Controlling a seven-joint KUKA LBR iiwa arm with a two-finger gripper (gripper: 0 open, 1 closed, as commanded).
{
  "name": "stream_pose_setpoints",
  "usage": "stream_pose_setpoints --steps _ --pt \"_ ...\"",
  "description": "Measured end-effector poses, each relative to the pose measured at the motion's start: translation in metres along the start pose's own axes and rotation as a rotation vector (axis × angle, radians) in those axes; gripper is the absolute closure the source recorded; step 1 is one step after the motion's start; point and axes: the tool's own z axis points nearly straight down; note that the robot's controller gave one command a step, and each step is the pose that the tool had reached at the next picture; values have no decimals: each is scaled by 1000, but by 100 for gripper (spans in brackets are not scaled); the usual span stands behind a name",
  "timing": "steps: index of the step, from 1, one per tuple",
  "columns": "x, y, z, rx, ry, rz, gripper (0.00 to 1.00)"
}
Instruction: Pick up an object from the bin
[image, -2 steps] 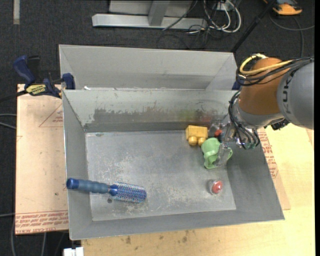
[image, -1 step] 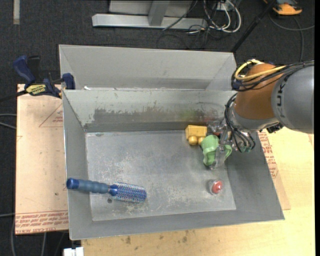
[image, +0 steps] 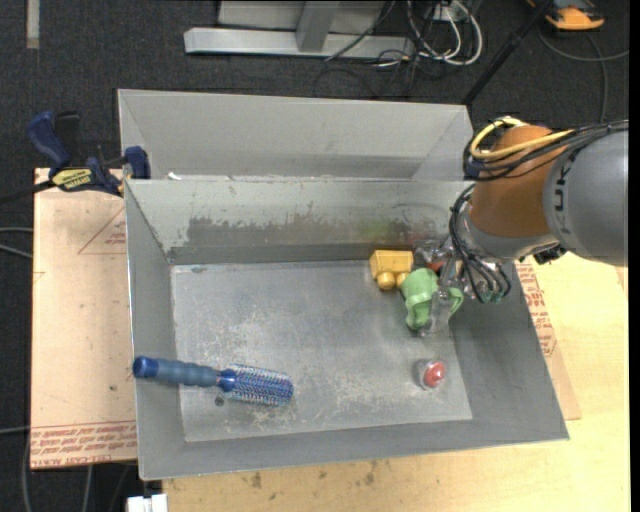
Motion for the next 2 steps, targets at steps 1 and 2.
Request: stream_pose_setpoints --steps 1,2 --pt "-11 0 -14 1 -36 1 100" --pt "-15 0 -96 0 6 1 100"
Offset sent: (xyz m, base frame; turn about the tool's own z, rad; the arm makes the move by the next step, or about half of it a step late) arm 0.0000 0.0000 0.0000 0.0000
